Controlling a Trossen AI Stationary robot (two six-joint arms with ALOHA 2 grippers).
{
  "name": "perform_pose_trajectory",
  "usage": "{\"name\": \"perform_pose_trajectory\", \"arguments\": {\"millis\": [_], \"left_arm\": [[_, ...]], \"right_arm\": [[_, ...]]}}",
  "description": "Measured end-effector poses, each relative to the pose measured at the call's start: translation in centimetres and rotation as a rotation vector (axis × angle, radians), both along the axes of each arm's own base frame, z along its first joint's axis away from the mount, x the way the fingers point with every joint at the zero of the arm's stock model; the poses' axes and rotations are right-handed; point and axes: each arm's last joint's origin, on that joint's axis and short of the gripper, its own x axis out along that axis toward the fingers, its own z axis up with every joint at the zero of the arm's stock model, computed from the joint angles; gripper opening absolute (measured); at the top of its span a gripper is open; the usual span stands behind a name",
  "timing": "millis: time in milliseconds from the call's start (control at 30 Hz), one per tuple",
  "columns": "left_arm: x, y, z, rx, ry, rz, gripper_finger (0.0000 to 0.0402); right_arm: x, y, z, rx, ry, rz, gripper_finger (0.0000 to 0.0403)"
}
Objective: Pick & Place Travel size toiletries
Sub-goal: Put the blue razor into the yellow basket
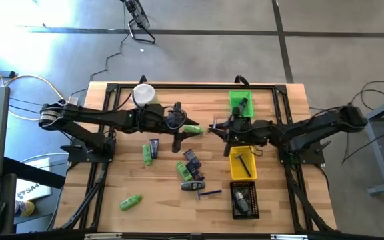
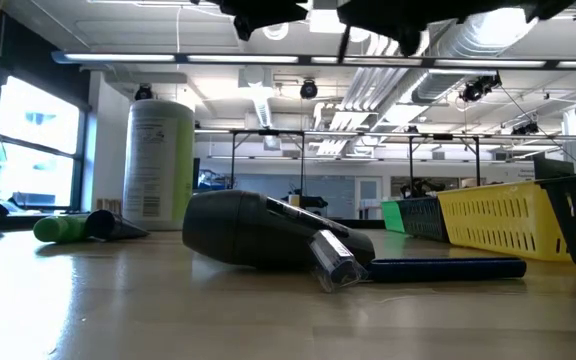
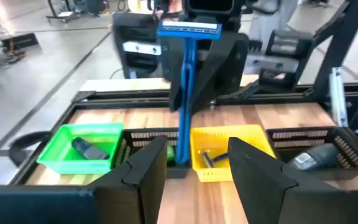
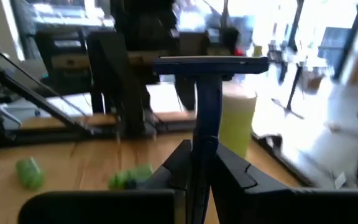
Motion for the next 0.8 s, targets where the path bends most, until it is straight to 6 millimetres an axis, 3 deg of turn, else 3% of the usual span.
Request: {"name": "perform_pose_trajectory", "arguments": {"millis": [167,367,600,800], "left_arm": [[-0.4,0.0,0.1,0.003,0.016,0.006,0.0168],[-0.5,0.1,-0.1,0.012,0.041,0.048,0.0168],[-0.5,0.2,-0.1,0.015,0.04,0.063,0.0168],[-0.5,0.2,-0.1,0.015,0.04,0.063,0.0168]], "right_arm": [[-3.4,0.3,0.2,0.202,0.145,-0.026,0.0028],[-6.4,0.8,-1.7,0.478,0.396,-0.064,0.0031],[-7.6,2.3,-4.0,0.698,0.65,-0.07,0.0028],[-7.1,3.6,-5.6,0.77,0.789,-0.047,0.003]]}}
